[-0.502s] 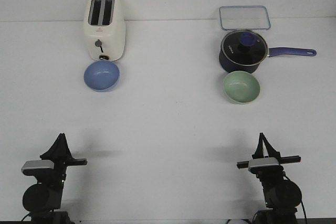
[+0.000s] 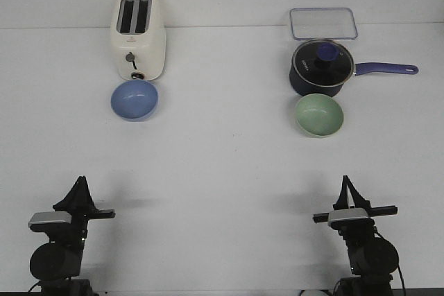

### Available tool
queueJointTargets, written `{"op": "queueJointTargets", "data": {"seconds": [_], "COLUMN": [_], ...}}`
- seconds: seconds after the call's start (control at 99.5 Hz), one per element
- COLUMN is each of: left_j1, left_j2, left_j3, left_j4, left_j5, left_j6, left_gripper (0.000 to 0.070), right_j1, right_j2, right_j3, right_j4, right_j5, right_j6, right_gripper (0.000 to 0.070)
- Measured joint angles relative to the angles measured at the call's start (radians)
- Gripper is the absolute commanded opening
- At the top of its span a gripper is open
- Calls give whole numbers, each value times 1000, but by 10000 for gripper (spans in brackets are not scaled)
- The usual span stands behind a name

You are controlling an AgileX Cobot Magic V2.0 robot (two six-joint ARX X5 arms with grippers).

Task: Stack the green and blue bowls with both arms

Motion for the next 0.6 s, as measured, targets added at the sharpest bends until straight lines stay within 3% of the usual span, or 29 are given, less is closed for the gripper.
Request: {"op": "queueJointTargets", "data": {"seconds": [0.402,0.502,0.603], "left_j1": [0,0,0], "left_j2": [0,0,0], "left_j3": [0,0,0], "left_j4": [0,0,0], "left_j5": [0,0,0], "left_j6": [0,0,0], "left_gripper": [15,15,14], "right_j1": [0,0,0], "right_j2": [0,0,0], "right_j3": [0,0,0], "right_j4": [0,0,0], "right_j5": [-4,-4,-4], "right_j6": [13,88,230], "right_gripper": [0,0,0]}}
